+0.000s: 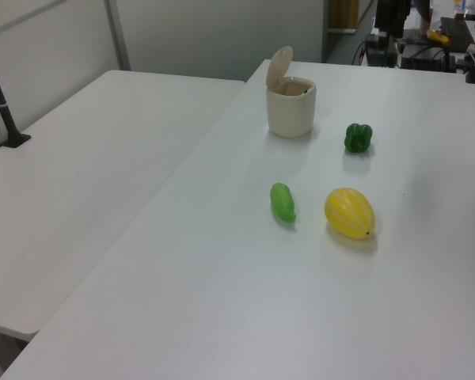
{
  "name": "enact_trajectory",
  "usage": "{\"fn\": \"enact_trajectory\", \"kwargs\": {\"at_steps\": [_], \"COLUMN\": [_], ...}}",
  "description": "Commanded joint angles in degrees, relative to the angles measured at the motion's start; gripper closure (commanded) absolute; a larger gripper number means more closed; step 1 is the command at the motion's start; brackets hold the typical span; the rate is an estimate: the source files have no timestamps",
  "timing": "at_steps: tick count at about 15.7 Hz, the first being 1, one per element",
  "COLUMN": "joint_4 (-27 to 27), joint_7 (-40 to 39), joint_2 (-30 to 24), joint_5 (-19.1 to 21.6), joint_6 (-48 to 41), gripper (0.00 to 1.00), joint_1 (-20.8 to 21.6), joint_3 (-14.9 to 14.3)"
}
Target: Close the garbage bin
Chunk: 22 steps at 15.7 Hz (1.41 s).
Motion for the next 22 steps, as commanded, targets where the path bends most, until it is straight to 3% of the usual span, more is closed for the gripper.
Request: {"fn": "enact_trajectory", "kwargs": {"at_steps": [1, 19, 20, 22], "joint_4": [-0.86, -0.86, -0.86, -0.86], "joint_7": [-1.46, -1.55, -1.55, -1.55], "joint_2": [-1.51, -0.72, -0.54, -0.37], "joint_5": [-0.87, -0.34, -0.34, -0.34], "joint_6": [-2.21, -2.04, -1.96, -1.69], "gripper": [0.0, 0.0, 0.01, 0.14], "joint_1": [0.27, 0.36, 0.36, 0.53], "joint_3": [-0.5, -0.68, -0.68, -0.59]}}
